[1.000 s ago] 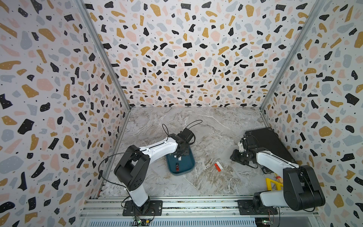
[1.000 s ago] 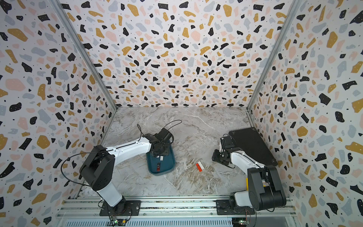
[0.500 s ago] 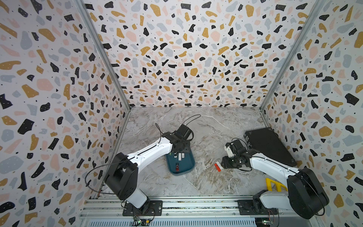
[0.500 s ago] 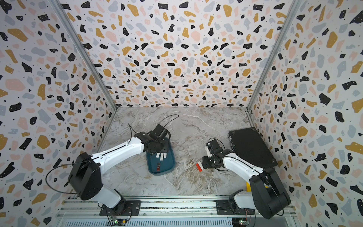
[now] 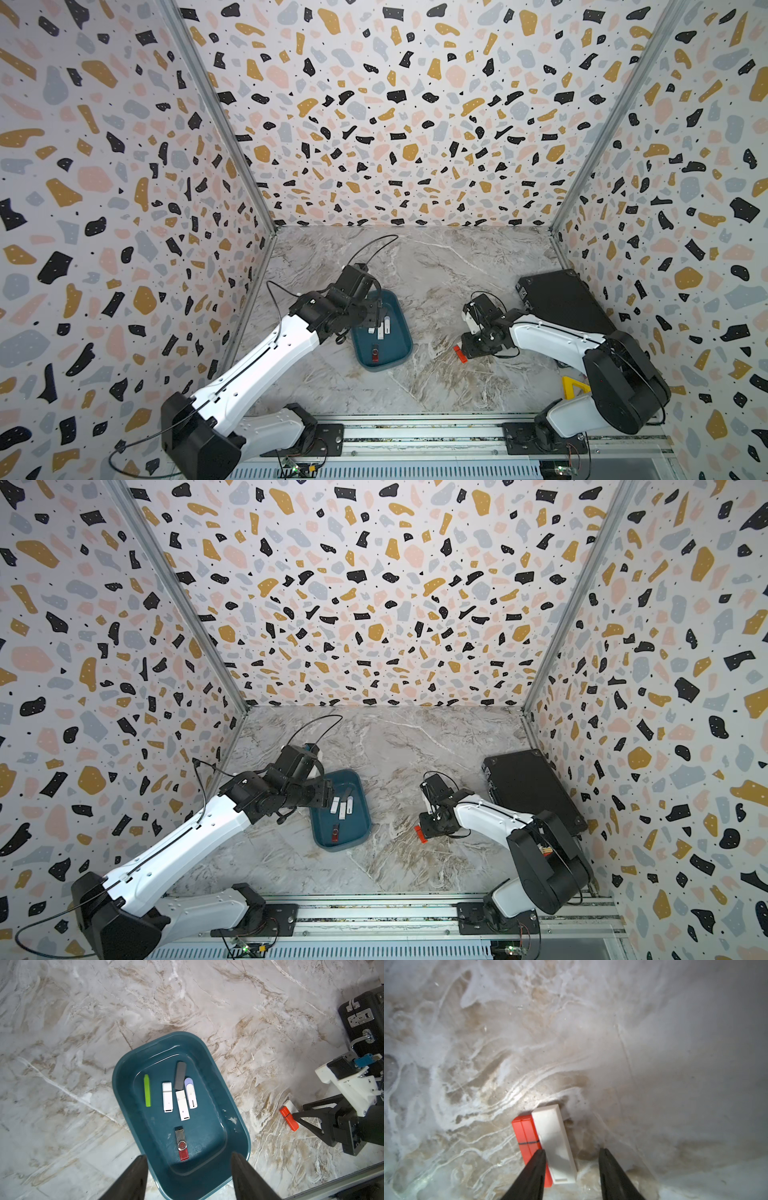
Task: Put the usb flash drive into the storage box
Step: Place the USB flash in the storage box, then pick up the USB flash from the center of the board.
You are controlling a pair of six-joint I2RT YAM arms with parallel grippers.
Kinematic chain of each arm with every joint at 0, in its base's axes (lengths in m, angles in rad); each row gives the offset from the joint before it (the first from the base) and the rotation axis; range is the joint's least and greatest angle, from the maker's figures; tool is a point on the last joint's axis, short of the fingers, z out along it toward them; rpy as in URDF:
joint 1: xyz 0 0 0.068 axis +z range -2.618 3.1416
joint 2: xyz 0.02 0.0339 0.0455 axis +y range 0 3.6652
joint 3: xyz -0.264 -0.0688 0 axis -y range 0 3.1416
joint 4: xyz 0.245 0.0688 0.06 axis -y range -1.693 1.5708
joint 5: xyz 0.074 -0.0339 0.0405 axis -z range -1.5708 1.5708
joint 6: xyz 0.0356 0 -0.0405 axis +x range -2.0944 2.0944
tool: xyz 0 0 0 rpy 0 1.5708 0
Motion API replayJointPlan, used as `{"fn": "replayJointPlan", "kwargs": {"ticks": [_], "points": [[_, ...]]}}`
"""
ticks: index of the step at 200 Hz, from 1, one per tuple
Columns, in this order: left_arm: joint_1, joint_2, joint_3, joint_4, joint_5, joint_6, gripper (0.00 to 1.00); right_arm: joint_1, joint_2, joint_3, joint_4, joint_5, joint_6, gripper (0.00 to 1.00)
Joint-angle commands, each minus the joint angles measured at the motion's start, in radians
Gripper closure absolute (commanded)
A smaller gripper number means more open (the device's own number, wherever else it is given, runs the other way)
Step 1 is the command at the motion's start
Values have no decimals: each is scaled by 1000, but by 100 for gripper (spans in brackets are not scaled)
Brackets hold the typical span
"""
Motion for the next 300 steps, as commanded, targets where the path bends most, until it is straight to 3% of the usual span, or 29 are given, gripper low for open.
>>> {"fn": "replayJointPlan", "kwargs": {"ticks": [1,55,102,187,215,242,300], "points": [[19,-36,-33,-31,5,36,32,4,11,16,-55,60,-15,57],[30,-49,-69,-20,15,34,32,4,3,26,-118,204,4,60],[32,-53,-72,-17,11,37,32,4,-76,-10,-15,41,-10,55],[35,-64,-96,-16,6,39,31,10,47,20,-46,56,-31,54],[35,-63,-95,-23,-1,41,31,27,64,29,-54,89,-32,57],[34,-73,-100,-24,1,39,31,36,70,33,-41,108,-31,67],[35,-155,-139,-76,-23,38,32,39,-12,80,-27,47,-45,85]]}}
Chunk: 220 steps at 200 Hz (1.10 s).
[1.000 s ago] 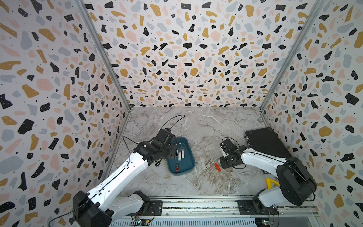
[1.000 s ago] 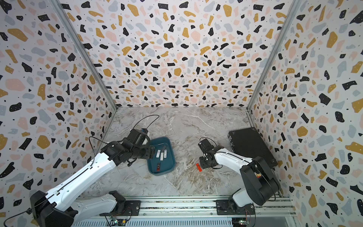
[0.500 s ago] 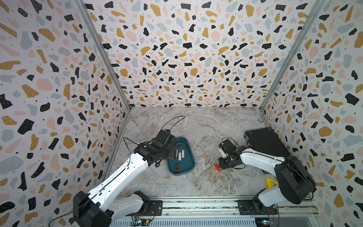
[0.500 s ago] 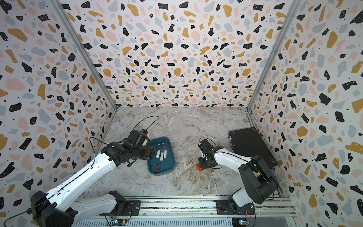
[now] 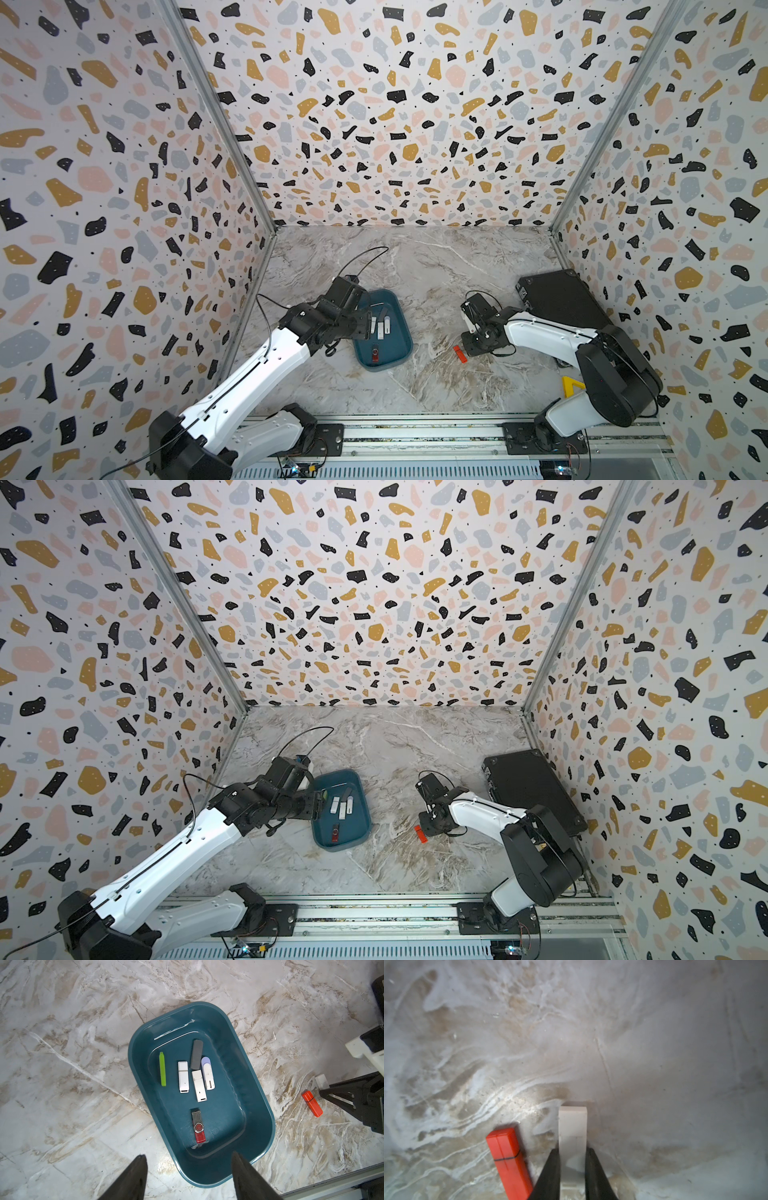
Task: Put the usb flash drive into the storage box
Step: Pick up the USB flash from the center of the board, then place the USB flash in the storage box.
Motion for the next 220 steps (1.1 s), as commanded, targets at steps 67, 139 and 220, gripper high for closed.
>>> {"fn": "replayJointPlan", "kwargs": {"ticks": [67,139,220], "points": [[-3,-259,-95,-36,-110,-24,33,178,-143,191,159,-330,238,85],[-8,-319,-107,-40,-131,-23,32,398,325,585,153,-272,271,85],[-31,-304,-105,-48,-148,-29,31,417,487,757,24,-225,212,70]]}}
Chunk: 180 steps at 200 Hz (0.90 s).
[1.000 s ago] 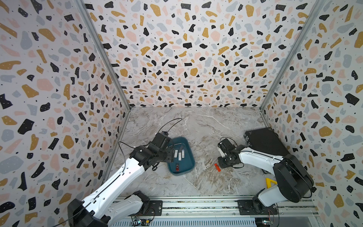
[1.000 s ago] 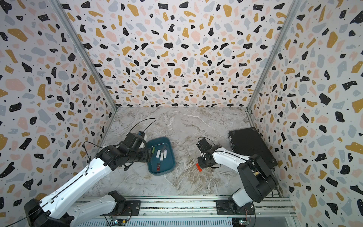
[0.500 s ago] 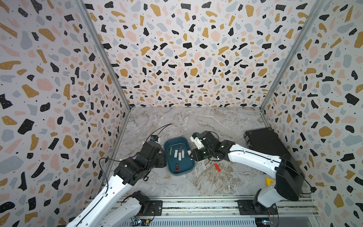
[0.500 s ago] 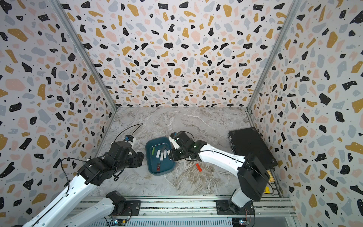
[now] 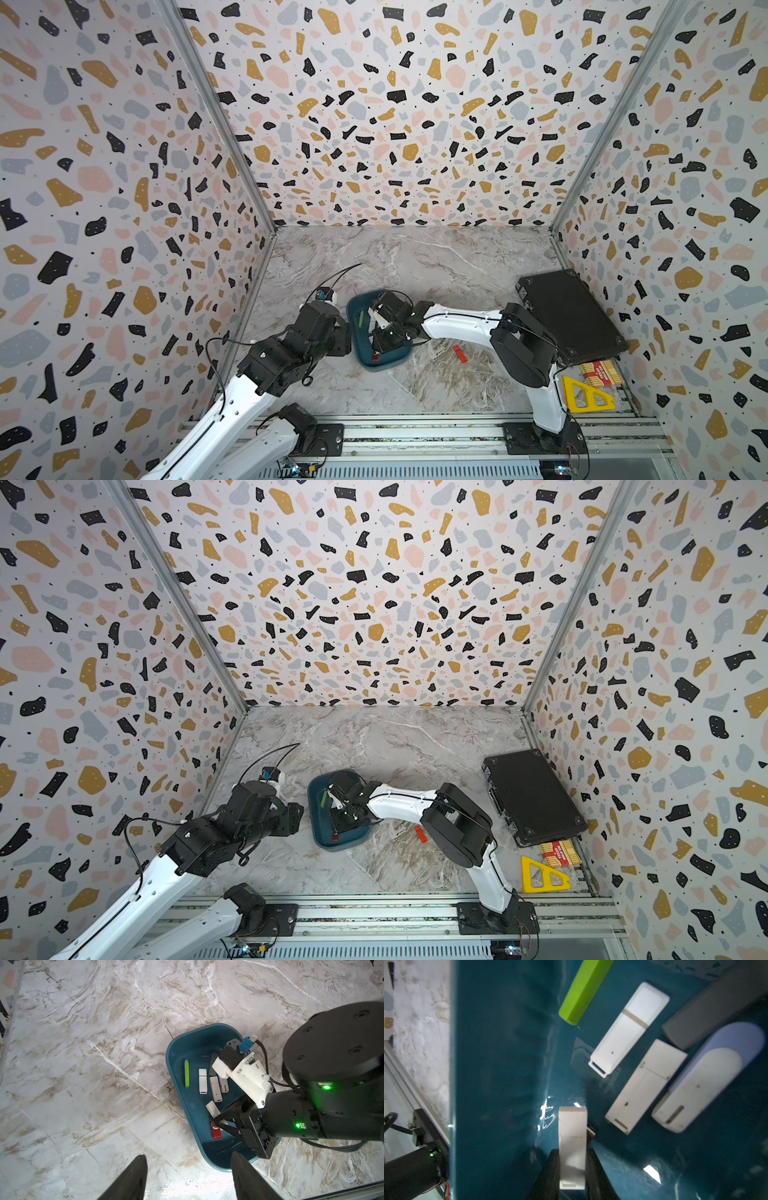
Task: Put the usb flash drive into the storage box
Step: Place the USB flash in the storage box.
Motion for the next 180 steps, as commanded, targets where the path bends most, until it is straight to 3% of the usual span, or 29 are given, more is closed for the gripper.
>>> {"fn": "replayJointPlan", "kwargs": {"ticks": [1,40,99,126,142,180], "points": [[-13,2,-6,3,-24,-9,31,2,-56,85,-113,52,-52,70],[-49,7,-9,15,2,2,31,-61,-308,-39,-207,168,-162,59],[-136,121,8,123,226,55,32,-456,-787,-507,-154,190,-188,54],[-342,299,77,160,147,52,31,-648,-831,-638,-132,183,-168,53],[-434,439,143,143,91,-11,31,-759,-821,-696,-109,141,-132,53],[-583,694,204,302,148,-171,29,-899,-792,-777,-35,120,-97,53]]}}
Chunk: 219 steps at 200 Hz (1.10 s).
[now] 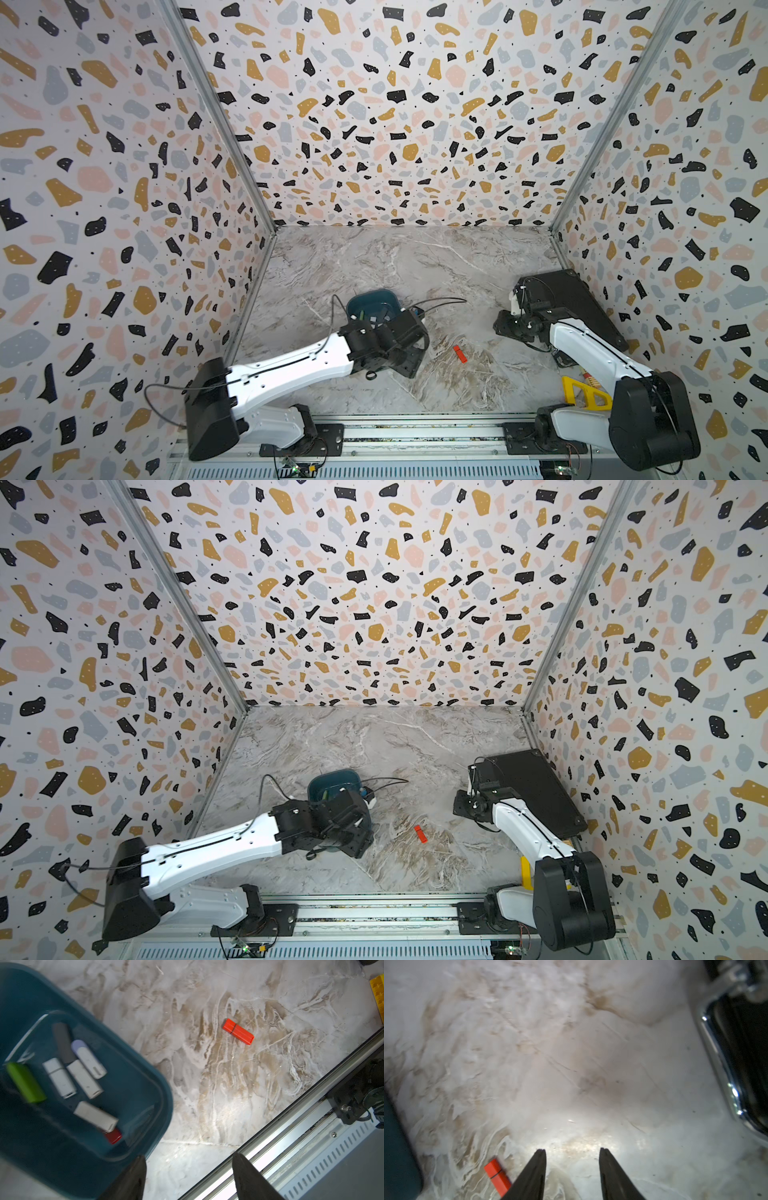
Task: Put the usb flash drive into the storage box
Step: Place the USB flash in the storage box, then pick up the USB flash from the center of the board.
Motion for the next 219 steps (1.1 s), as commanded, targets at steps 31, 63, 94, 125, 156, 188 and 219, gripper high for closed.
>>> {"fn": "replayJointPlan", "kwargs": {"ticks": [31,63,94,125,156,188,219], "points": [[-149,354,223,81,-37,-158,27,-56,30,-21,94,-41,51,53],[-155,565,388,12,-89,-188,26,-61,57,-34,112,-69,59,53],[-154,712,543,-74,-111,-177,27,-60,52,-42,119,-72,59,53],[-152,793,622,-126,-130,-171,30,-60,41,-47,122,-94,56,53],[-135,837,633,-114,-125,-174,32,-60,38,-65,139,-115,62,53],[-111,859,631,-54,-101,-149,34,-61,44,-71,157,-141,68,53],[-99,889,661,-47,-69,-134,35,-61,44,-74,165,-143,72,53]]}}
